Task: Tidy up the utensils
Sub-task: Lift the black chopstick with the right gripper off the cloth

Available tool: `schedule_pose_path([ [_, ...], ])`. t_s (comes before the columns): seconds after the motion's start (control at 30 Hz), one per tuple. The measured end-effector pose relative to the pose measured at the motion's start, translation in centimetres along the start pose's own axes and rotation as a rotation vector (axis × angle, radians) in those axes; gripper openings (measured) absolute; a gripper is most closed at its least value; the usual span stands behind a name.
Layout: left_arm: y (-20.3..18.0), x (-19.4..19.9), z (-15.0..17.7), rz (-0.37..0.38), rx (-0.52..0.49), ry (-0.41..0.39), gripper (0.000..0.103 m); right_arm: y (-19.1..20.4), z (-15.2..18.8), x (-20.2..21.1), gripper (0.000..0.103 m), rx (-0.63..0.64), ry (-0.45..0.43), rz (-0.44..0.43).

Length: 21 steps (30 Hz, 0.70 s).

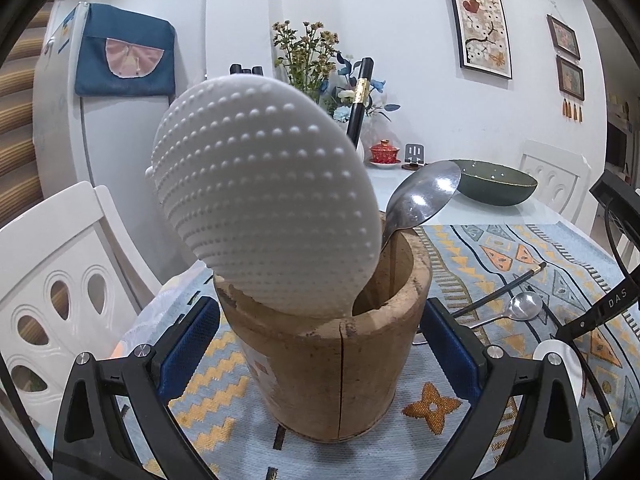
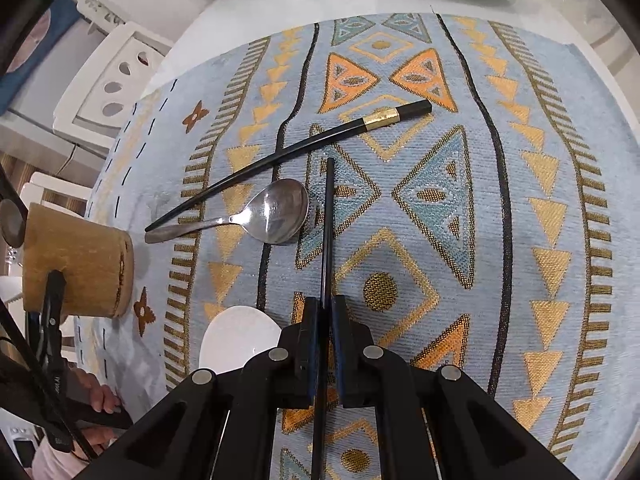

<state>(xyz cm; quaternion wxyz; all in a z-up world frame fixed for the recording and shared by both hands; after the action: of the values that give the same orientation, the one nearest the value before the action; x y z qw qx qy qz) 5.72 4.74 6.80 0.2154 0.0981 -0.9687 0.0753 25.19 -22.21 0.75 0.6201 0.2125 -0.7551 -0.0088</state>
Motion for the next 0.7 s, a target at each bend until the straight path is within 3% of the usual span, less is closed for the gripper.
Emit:
schedule_pose_path([
  [0.27,0.2,-0.1,-0.1,0.001,0.009,0.002,0.1,-1.4,0.2,0.0,0.004,-0.083,-0.019,-0.085],
  [0.5,0.3,-0.1,-0.1,0.002,0.01,0.001,0.1,-0.9,0.5,0.1,0.004,-0.061,-0.042,-0.051],
  [0.6,0.3,-0.1,-0.1,0.002,0.009,0.001,0.1,-0.5,0.2,0.2,0.004,-0.058,-0.011,-0.034],
  [0.7,0.3,-0.1,-0.1,0.003,0.011,0.003,0.1,-0.3,0.5,0.5,0.005,-0.055,-0.019,-0.057],
])
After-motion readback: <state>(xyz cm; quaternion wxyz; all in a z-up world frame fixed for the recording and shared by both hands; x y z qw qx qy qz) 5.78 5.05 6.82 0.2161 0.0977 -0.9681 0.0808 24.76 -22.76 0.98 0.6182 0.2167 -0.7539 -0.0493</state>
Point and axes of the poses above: each gripper's, at about its wrist camera, not at the fingertips, and x roughly against the way its jaws point, y to its left, z to its underside, the point moved 1 cm from there along -x, roughly the way its jaws point, and after that the axes turned 11 degrees about x, right-handed, at the moved point
